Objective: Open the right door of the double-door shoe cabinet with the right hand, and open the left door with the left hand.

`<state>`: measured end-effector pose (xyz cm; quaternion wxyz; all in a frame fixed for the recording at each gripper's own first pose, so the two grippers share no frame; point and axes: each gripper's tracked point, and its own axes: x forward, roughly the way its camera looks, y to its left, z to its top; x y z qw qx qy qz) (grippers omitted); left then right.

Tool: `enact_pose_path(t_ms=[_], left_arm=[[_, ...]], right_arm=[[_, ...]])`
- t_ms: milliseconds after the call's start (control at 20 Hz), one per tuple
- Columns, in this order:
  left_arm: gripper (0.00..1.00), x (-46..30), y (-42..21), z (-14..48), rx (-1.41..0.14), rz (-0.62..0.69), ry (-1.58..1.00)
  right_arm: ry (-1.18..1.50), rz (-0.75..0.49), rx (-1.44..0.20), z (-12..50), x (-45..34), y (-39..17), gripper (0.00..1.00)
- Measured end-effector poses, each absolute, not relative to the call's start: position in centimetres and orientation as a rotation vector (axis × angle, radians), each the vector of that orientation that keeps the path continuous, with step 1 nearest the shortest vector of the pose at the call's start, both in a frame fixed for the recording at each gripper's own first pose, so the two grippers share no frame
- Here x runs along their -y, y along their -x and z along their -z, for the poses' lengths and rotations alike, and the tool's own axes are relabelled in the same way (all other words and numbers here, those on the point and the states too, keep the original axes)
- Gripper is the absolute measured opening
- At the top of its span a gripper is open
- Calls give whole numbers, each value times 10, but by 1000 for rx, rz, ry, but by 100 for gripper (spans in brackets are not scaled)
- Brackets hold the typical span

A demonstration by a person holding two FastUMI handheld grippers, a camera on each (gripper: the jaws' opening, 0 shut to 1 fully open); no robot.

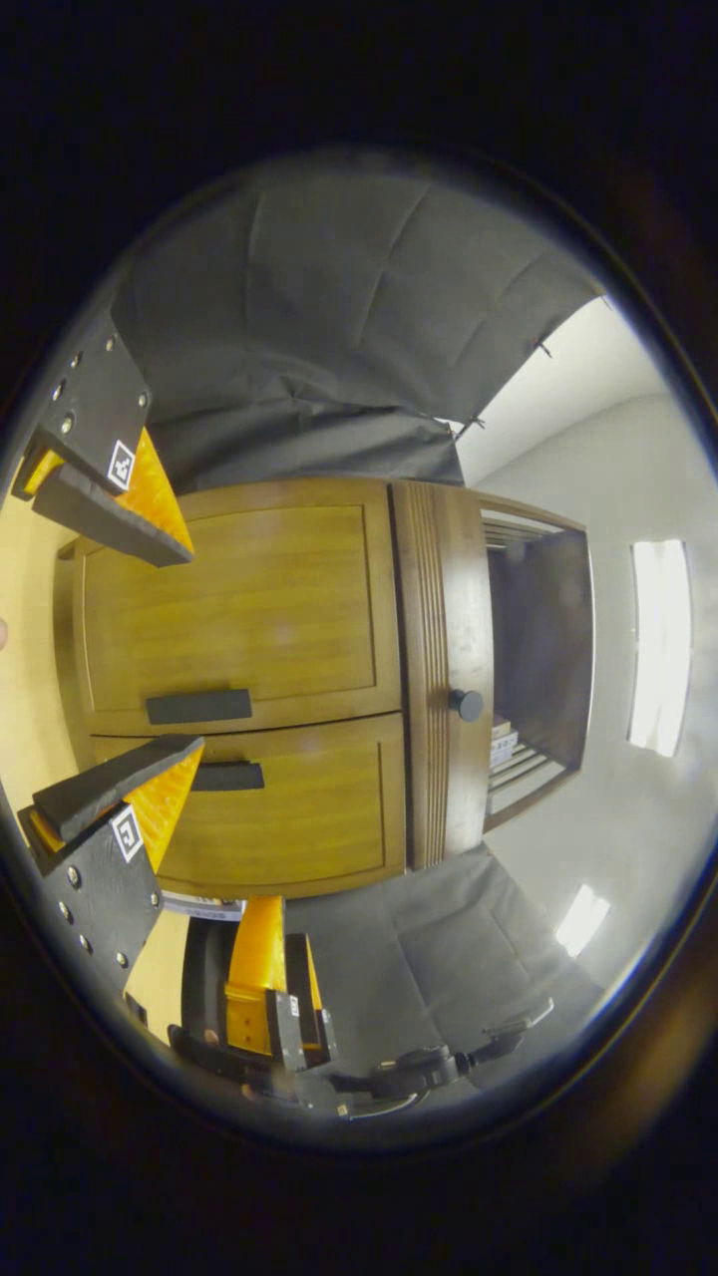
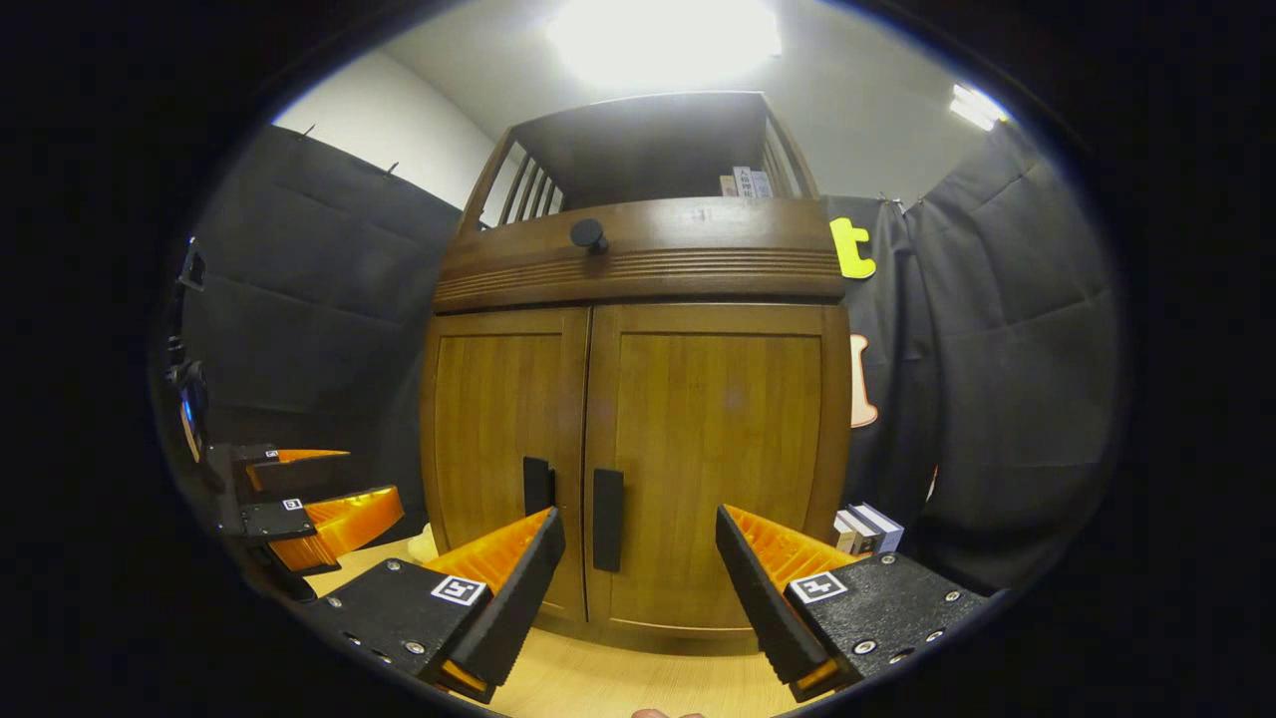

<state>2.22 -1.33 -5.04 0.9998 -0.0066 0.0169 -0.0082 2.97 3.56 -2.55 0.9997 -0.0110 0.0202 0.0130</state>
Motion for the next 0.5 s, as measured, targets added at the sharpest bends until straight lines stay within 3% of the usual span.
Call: enact_pose_path(t_ms=[500], left_arm=[[98, -25, -20, 72, -53, -23, 107]], right_arm=[[4, -43, -96, 56, -62, -88, 94]])
